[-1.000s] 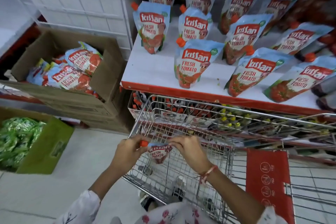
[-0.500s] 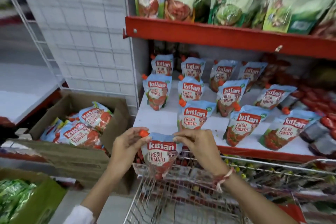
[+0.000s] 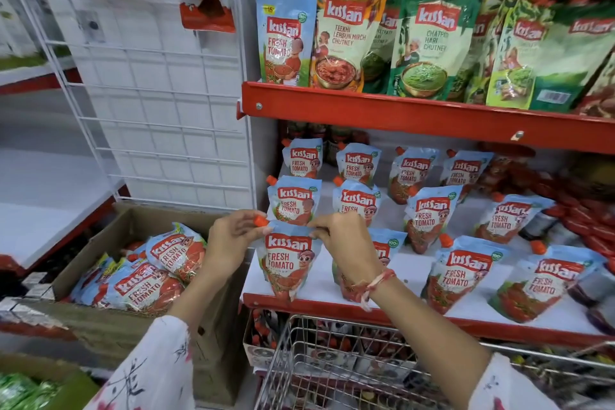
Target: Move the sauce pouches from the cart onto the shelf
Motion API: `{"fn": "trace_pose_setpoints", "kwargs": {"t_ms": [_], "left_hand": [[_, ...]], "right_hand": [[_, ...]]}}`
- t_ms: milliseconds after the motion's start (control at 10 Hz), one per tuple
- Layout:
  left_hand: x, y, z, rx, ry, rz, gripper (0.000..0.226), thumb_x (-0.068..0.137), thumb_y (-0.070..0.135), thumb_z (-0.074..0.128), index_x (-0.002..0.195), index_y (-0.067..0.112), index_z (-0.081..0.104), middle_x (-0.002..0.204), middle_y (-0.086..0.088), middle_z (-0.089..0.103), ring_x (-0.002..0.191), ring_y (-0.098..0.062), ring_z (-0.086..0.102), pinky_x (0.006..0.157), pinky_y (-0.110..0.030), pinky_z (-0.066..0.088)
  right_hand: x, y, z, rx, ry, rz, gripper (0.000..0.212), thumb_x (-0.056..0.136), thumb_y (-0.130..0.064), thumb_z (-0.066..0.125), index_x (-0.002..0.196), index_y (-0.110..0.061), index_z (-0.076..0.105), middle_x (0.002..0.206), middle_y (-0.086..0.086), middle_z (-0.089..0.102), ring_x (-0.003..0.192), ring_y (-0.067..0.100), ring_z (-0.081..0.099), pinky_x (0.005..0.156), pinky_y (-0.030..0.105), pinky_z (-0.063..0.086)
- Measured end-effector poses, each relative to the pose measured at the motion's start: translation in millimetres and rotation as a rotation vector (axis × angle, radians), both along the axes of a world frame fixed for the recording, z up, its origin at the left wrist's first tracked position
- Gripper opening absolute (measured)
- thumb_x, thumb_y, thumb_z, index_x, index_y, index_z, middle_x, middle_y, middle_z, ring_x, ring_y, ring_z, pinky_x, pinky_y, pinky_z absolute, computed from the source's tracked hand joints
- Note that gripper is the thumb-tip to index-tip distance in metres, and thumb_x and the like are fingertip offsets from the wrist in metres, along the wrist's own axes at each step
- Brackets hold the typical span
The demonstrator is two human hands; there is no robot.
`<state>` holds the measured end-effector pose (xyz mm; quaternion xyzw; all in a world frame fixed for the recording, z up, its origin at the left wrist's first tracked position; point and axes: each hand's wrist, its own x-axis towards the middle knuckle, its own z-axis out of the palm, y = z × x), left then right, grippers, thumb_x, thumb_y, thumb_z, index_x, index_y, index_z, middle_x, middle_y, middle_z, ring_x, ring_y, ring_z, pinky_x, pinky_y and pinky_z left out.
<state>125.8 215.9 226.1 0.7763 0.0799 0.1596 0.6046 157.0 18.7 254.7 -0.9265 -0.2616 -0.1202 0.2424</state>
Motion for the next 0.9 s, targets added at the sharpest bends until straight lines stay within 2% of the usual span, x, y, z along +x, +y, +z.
{"fn": "trace_pose_setpoints", "kwargs": {"t_ms": [200, 400, 500, 600, 700, 800, 900], "left_hand": [[11.6, 7.6, 0.2, 0.036, 0.009, 0.005, 0.026, 0.073, 0.013, 0.075, 0.096, 0.006, 0.067, 0.092, -0.01, 0.071, 0.089, -0.015, 0.067, 0.079, -0.026, 0.055], [18.0, 9.4, -3.8, 0.038, 0.056, 0.016, 0.027, 0.073, 0.014, 0.074, 0.098, 0.005, 0.067, 0.097, -0.014, 0.071, 0.094, -0.022, 0.067, 0.086, -0.038, 0.056], [18.6, 8.9, -7.2, 0.049, 0.084, 0.002, 0.025, 0.074, 0.011, 0.074, 0.097, 0.007, 0.066, 0.095, -0.012, 0.071, 0.092, -0.021, 0.067, 0.087, -0.04, 0.056], [18.7, 7.7, -8.8, 0.084, 0.099, -0.006, 0.023, 0.075, 0.011, 0.073, 0.097, 0.011, 0.066, 0.091, -0.005, 0.069, 0.086, -0.012, 0.065, 0.086, -0.037, 0.056], [17.4, 5.6, -7.5, 0.121, 0.104, 0.008, 0.021, 0.075, 0.013, 0.073, 0.095, 0.013, 0.066, 0.088, -0.002, 0.068, 0.087, -0.014, 0.065, 0.087, -0.038, 0.056], [21.5, 5.3, -7.8, 0.167, 0.113, 0.005, 0.028, 0.075, 0.015, 0.074, 0.102, 0.011, 0.065, 0.091, -0.003, 0.068, 0.089, -0.017, 0.065, 0.089, -0.041, 0.056], [15.9, 0.6, -2.9, 0.231, 0.127, -0.015, 0.042, 0.075, 0.015, 0.074, 0.113, 0.009, 0.06, 0.106, -0.009, 0.07, 0.097, -0.019, 0.064, 0.093, -0.042, 0.054]], "right_hand": [[15.3, 11.8, 2.6, -0.021, 0.028, -0.022, 0.019, 0.088, -0.01, 0.059, 0.103, -0.013, 0.071, 0.092, 0.017, 0.075, 0.085, 0.033, 0.068, 0.08, 0.041, 0.057], [20.9, 15.7, 2.0, -0.047, 0.028, -0.022, 0.017, 0.087, -0.01, 0.061, 0.099, -0.011, 0.072, 0.093, 0.017, 0.075, 0.085, 0.032, 0.068, 0.08, 0.039, 0.057], [21.3, 16.2, -1.4, -0.065, 0.039, -0.026, 0.016, 0.086, -0.009, 0.062, 0.099, -0.011, 0.072, 0.091, 0.017, 0.075, 0.083, 0.033, 0.068, 0.079, 0.039, 0.057], [21.5, 16.7, -5.0, -0.067, 0.027, -0.022, 0.017, 0.086, -0.009, 0.062, 0.1, -0.011, 0.072, 0.091, 0.017, 0.075, 0.082, 0.034, 0.068, 0.079, 0.04, 0.058], [19.0, 16.5, -4.5, -0.076, 0.032, -0.019, 0.017, 0.086, -0.01, 0.061, 0.101, -0.011, 0.071, 0.091, 0.017, 0.075, 0.082, 0.034, 0.068, 0.079, 0.041, 0.058], [22.9, 13.9, -1.6, -0.101, 0.073, 0.011, 0.018, 0.084, -0.012, 0.066, 0.101, -0.013, 0.071, 0.093, 0.015, 0.076, 0.085, 0.031, 0.069, 0.081, 0.042, 0.058], [17.1, 5.2, 8.1, -0.064, 0.16, 0.04, 0.027, 0.08, -0.016, 0.071, 0.106, -0.012, 0.069, 0.099, 0.013, 0.075, 0.091, 0.025, 0.069, 0.087, 0.039, 0.056]]}}
